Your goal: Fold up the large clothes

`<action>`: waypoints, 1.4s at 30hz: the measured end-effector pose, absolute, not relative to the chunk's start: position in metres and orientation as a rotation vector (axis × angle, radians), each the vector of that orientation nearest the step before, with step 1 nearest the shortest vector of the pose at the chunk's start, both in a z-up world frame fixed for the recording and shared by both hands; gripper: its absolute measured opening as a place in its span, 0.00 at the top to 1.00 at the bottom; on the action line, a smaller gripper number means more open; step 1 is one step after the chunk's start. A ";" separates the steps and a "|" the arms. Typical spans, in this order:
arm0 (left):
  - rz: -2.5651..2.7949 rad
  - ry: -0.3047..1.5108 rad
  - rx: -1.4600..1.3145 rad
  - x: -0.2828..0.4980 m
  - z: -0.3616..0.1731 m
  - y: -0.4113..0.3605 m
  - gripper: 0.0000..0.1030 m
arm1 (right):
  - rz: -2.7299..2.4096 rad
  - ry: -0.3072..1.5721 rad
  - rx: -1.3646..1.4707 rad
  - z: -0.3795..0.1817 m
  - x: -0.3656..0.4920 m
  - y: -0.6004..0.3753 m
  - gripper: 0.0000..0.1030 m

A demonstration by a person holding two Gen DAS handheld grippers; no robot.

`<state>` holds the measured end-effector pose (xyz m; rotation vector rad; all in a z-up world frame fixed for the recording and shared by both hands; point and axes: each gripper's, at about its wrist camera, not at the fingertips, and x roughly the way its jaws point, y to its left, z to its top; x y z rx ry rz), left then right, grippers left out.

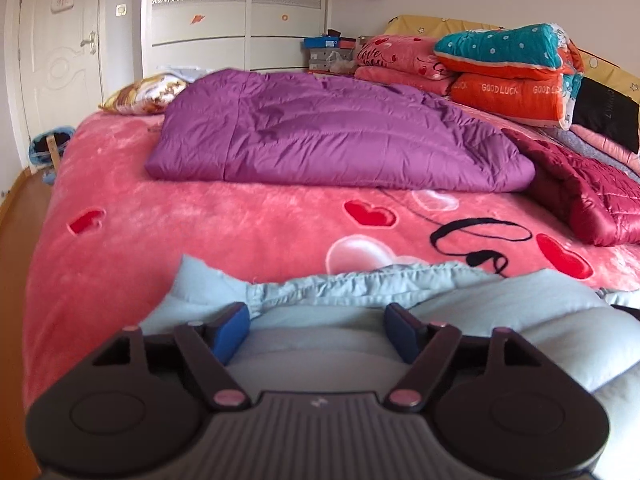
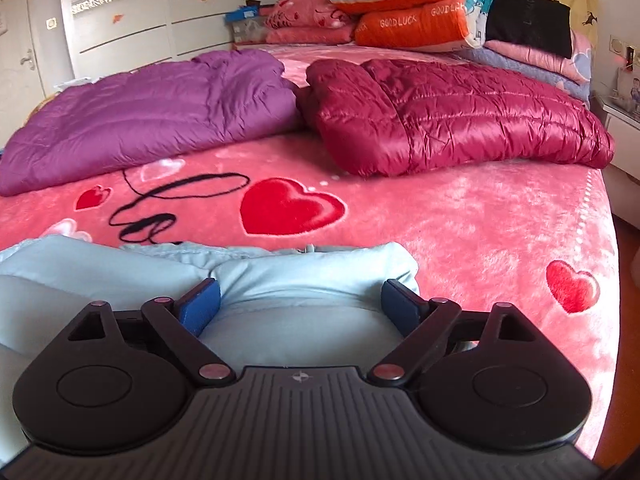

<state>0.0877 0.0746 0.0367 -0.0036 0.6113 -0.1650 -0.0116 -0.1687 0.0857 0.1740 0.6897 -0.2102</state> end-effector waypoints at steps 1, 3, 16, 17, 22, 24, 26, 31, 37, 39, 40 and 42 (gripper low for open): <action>-0.168 0.608 -0.009 0.089 0.033 0.075 0.24 | -0.213 0.692 0.164 0.083 -0.009 -0.167 0.00; -0.173 0.602 -0.020 0.093 0.026 0.076 0.22 | -0.218 0.698 0.152 0.078 -0.005 -0.164 0.00; -0.178 0.563 -0.040 0.104 0.005 0.075 0.14 | -0.258 0.680 0.054 0.059 0.012 -0.152 0.00; -0.179 0.563 -0.042 0.104 0.005 0.075 0.14 | -0.260 0.678 0.050 0.058 0.013 -0.151 0.00; -0.174 0.564 -0.031 0.107 0.003 0.073 0.13 | -0.271 0.671 0.028 0.057 0.015 -0.149 0.00; -0.172 0.564 -0.028 0.107 0.003 0.072 0.13 | -0.273 0.669 0.025 0.057 0.015 -0.150 0.00; -0.169 0.564 -0.022 0.107 0.003 0.071 0.12 | -0.274 0.668 0.024 0.057 0.016 -0.150 0.00; -0.161 0.562 -0.006 0.107 0.004 0.069 0.12 | -0.264 0.666 0.054 0.059 0.013 -0.154 0.00; -0.155 0.584 -0.004 0.105 0.015 0.070 0.12 | -0.225 0.665 0.147 0.066 0.008 -0.168 0.00; -0.141 0.606 -0.004 0.100 0.027 0.072 0.12 | -0.217 0.662 0.203 0.071 0.001 -0.176 0.00; -0.131 0.605 -0.014 0.093 0.034 0.073 0.13 | -0.221 0.655 0.232 0.076 -0.004 -0.180 0.00; -0.147 0.565 -0.054 0.075 0.051 0.074 0.13 | -0.233 0.621 0.274 0.088 -0.016 -0.185 0.00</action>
